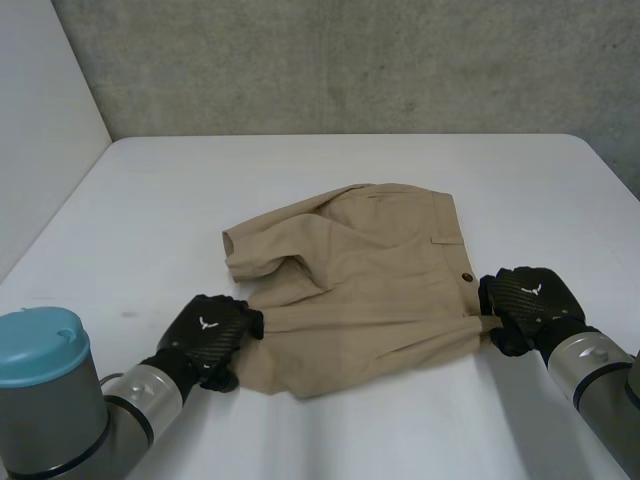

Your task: Fold the shorts.

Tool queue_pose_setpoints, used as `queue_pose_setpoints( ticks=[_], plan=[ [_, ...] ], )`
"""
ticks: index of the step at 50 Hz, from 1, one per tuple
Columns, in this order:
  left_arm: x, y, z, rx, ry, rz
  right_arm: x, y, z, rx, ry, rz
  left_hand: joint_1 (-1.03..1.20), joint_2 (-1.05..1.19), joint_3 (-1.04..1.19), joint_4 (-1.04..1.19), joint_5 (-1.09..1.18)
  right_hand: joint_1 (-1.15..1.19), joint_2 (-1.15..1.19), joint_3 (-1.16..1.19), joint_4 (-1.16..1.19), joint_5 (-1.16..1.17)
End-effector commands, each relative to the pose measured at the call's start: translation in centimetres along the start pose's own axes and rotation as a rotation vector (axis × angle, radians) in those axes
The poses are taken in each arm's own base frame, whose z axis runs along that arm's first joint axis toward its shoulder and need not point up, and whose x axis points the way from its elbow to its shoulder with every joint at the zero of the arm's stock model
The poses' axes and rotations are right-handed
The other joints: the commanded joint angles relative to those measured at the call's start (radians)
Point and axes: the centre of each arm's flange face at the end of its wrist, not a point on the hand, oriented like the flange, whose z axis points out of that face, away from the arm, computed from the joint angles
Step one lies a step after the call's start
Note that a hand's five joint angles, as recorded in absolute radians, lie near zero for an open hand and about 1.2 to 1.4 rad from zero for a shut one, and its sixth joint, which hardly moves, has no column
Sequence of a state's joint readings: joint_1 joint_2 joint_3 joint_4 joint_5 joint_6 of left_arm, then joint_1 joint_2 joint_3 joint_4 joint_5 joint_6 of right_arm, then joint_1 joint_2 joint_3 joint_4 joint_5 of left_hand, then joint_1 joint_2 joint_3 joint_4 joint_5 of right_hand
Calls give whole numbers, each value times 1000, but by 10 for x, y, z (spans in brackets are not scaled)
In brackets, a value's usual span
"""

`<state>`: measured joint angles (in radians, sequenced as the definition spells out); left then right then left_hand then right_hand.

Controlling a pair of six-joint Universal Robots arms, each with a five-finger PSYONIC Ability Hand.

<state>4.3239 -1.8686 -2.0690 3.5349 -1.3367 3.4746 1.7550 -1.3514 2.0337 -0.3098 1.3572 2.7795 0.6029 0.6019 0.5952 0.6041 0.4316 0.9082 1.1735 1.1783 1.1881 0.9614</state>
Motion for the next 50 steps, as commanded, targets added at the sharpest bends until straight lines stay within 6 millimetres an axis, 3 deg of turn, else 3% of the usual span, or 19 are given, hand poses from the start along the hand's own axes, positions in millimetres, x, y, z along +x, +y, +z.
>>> queue_pose_setpoints(
  ticks=[1,25,30,38,42,50],
  plan=[
    [3,2,-1,-6,10,1,-1,0,0,1,-4,-4,83,84,91,82,80,488,223,218,208,260],
    [2,7,10,-12,15,-1,0,0,0,1,-1,-4,476,477,484,475,473,488,223,218,208,260],
    [2,4,9,-2,12,2,0,0,0,1,-1,-5,793,794,801,792,790,488,223,218,208,260],
    [-11,-48,-19,179,-57,11,1,-7,-3,10,3,-12,793,794,801,792,790,488,223,218,208,260],
    [-15,-75,-40,260,-64,-78,1,-18,-16,-13,-21,-58,793,794,801,792,790,488,223,218,208,260],
    [-23,-94,-62,234,-62,-236,7,-51,-44,-22,-26,-156,793,794,801,792,790,488,223,218,208,260]
  ],
)
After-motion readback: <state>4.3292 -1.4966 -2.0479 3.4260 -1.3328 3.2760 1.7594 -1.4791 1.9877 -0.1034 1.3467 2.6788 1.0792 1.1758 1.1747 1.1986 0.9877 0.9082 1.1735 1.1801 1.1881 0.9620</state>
